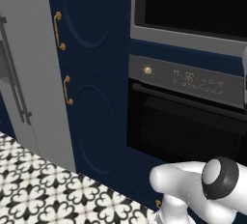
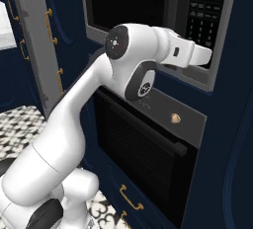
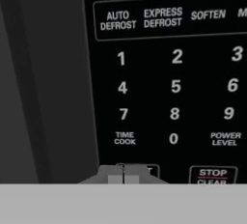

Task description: Pick the garlic from the sink and place it in the bowl. Then pick the bowl and place it in the microwave. Then close the microwave door and press the start button.

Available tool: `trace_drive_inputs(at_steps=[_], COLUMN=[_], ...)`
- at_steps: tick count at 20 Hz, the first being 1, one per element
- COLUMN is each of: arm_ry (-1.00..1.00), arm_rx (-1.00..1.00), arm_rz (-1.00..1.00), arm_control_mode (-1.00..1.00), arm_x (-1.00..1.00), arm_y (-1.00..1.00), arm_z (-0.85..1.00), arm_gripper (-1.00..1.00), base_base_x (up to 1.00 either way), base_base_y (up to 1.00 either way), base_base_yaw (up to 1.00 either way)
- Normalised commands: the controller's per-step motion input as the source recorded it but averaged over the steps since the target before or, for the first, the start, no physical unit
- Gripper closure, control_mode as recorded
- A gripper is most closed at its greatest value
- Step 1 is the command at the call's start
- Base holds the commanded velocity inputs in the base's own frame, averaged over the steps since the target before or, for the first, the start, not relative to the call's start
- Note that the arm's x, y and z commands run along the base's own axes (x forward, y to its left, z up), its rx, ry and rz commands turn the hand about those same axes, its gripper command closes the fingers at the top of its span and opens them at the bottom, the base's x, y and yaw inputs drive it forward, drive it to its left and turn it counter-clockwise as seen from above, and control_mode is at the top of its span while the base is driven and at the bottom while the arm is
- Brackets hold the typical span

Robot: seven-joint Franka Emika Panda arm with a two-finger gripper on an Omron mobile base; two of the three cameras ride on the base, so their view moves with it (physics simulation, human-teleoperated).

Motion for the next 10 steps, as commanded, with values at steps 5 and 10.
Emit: trace_drive_inputs(at_steps=[5,10], arm_ry=[0.07,0.10], arm_rx=[0.00,0.02], arm_rz=[0.16,0.28], arm_control_mode=[-1.00,-1.00], arm_x=[0.72,0.96], arm_y=[-0.33,-0.48], arm_z=[-0.39,-0.71], arm_gripper=[1.00,1.00], base_base_x=[0.00,0.00], base_base_y=[0.00,0.00], base_base_yaw=[0.00,0.00])
